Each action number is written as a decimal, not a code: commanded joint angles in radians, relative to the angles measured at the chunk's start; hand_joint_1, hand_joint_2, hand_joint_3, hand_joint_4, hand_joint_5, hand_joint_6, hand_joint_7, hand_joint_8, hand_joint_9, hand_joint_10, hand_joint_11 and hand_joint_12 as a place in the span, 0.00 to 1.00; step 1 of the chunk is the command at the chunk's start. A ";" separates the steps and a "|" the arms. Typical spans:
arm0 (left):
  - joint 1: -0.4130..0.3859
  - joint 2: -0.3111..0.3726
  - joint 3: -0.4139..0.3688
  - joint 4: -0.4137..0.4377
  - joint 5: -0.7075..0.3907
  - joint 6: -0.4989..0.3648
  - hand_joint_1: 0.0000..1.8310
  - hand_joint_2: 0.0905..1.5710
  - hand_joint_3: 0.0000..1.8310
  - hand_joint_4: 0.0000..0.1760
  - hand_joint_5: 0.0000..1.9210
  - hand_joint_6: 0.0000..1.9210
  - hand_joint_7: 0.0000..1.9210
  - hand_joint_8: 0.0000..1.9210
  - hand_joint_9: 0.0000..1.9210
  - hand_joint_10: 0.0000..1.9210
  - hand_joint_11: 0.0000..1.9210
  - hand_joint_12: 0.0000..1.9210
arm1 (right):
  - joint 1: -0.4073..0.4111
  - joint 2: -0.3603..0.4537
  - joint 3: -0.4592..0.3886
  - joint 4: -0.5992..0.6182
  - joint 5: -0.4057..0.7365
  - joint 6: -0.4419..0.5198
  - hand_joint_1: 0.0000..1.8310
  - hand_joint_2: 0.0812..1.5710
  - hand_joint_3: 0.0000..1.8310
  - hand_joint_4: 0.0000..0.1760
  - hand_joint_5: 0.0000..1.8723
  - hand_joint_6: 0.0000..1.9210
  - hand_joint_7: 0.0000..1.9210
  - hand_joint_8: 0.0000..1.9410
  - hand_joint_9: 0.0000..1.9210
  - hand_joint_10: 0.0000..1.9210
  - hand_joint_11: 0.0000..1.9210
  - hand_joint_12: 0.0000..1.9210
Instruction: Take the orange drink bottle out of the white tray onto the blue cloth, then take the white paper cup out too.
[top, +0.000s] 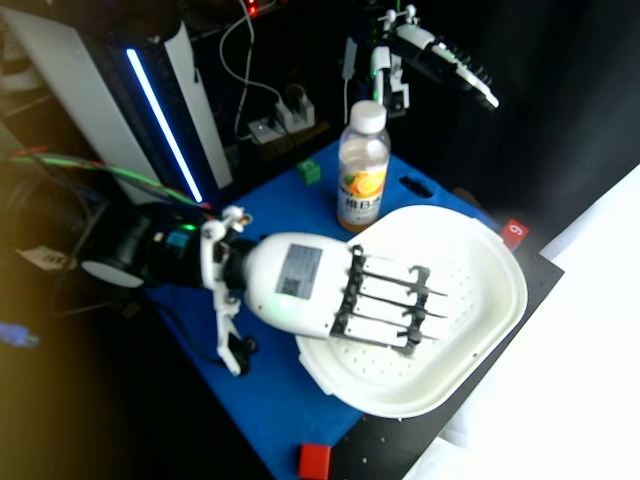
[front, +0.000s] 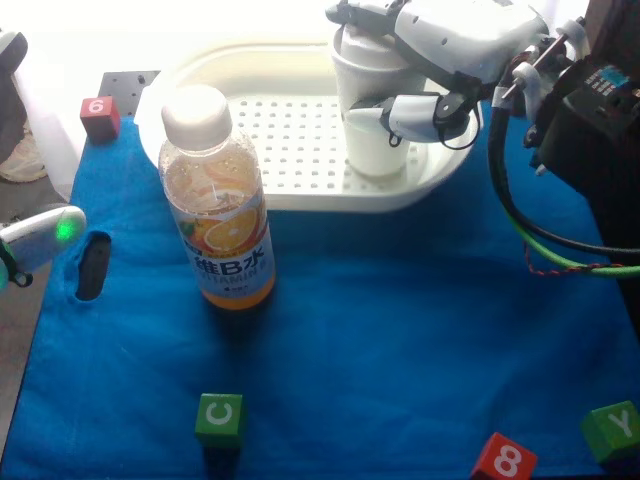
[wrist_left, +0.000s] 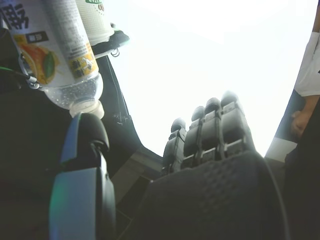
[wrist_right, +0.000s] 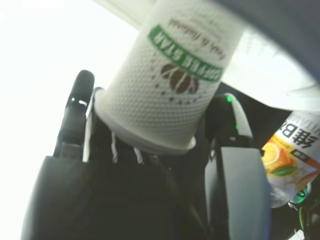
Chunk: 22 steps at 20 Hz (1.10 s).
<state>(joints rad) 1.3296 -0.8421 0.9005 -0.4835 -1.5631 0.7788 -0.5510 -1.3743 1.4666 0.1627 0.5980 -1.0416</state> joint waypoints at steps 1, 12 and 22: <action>-0.003 0.000 0.002 0.000 -0.131 -0.003 0.41 0.69 0.00 0.52 0.02 0.00 0.00 0.00 0.00 0.00 0.01 0.01 | 0.010 0.005 -0.010 -0.006 0.070 0.004 0.51 0.77 0.00 0.00 0.08 0.56 0.12 0.54 0.18 0.81 0.24 0.99; 0.014 -0.009 -0.003 -0.026 -0.159 -0.009 0.37 0.68 0.00 0.57 0.03 0.00 0.00 0.00 0.00 0.00 0.00 0.20 | 0.005 0.295 -0.303 -0.182 0.440 0.152 0.53 0.76 0.00 0.00 0.01 0.74 0.08 0.74 0.14 0.91 0.21 1.00; 0.025 -0.011 -0.002 -0.041 -0.167 -0.015 0.35 0.62 0.00 0.50 0.04 0.00 0.00 0.00 0.00 0.00 0.00 0.20 | -0.292 0.440 -0.444 -0.189 0.510 0.211 0.46 0.79 0.00 0.00 0.05 0.64 0.08 0.77 0.10 0.91 0.04 1.00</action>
<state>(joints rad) 1.3605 -0.8516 0.8951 -0.5301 -1.5986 0.7696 -0.8757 -0.9375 1.0206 -0.0330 0.9825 -0.8345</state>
